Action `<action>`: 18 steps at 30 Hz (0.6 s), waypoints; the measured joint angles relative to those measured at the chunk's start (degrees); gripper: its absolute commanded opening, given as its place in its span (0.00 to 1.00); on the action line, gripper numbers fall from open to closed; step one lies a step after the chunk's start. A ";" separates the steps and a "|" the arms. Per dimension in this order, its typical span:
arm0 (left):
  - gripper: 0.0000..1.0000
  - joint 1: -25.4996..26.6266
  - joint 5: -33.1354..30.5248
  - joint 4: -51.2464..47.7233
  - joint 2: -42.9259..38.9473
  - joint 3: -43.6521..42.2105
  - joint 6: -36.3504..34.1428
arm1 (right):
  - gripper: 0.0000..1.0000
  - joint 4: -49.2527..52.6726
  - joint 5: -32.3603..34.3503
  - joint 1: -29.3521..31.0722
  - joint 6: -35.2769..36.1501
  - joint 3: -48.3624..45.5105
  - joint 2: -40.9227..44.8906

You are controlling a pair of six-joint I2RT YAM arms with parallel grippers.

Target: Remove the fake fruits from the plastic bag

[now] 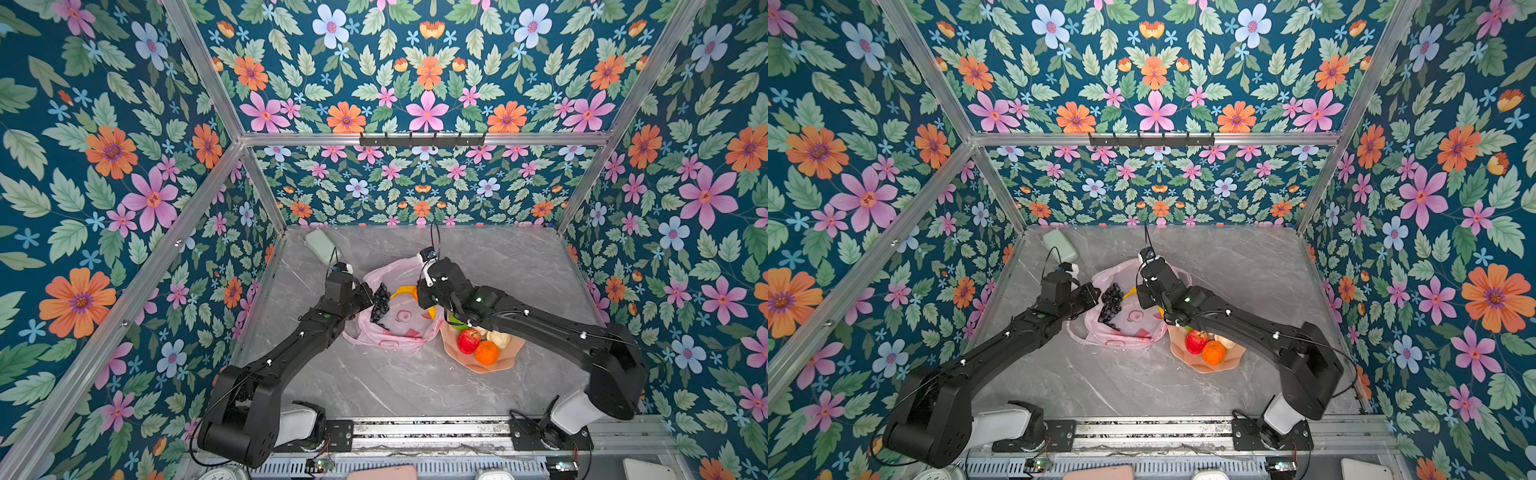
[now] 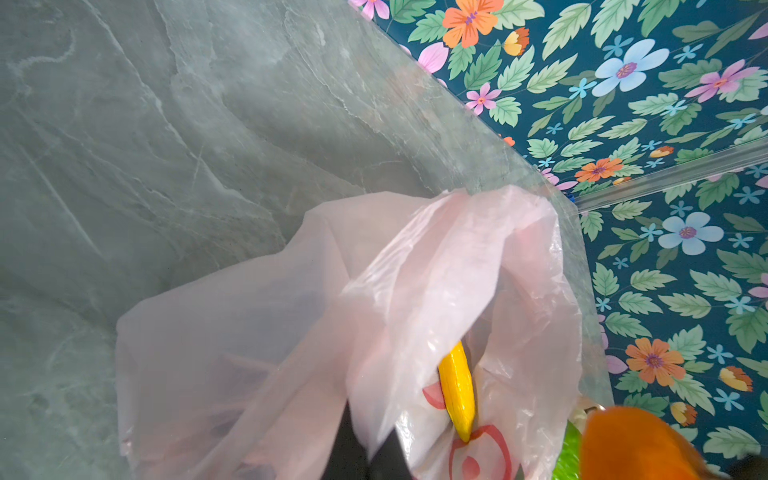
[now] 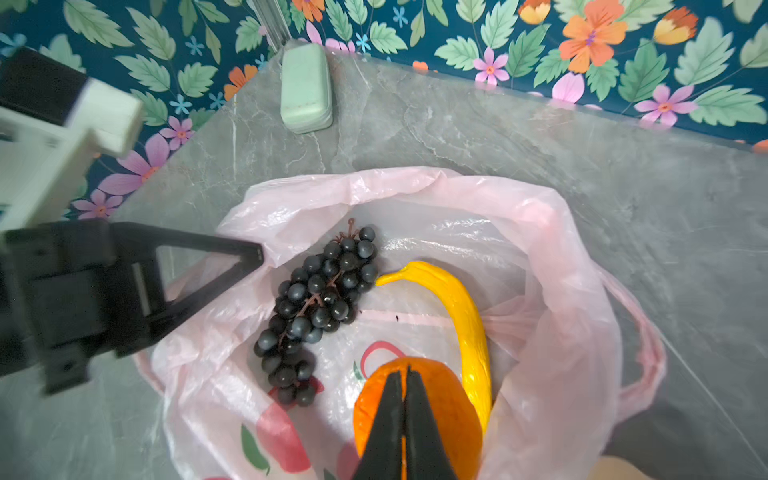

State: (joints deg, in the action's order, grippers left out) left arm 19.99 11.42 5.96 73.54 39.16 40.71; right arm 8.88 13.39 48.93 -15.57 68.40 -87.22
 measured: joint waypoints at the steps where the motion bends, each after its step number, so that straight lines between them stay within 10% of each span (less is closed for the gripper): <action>1: 0.00 0.00 -0.04 -0.02 0.00 0.00 0.00 | 0.00 0.31 0.83 0.31 -0.46 -1.29 1.97; 18: 0.00 -0.11 -0.85 -0.31 0.39 0.09 -0.02 | 0.00 13.16 14.32 1.79 -6.60 -19.08 26.23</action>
State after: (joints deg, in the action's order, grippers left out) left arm 19.88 10.57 5.65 73.93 39.24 40.69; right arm 22.04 27.70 50.72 -22.17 49.32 -60.99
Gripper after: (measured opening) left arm 0.051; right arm 0.051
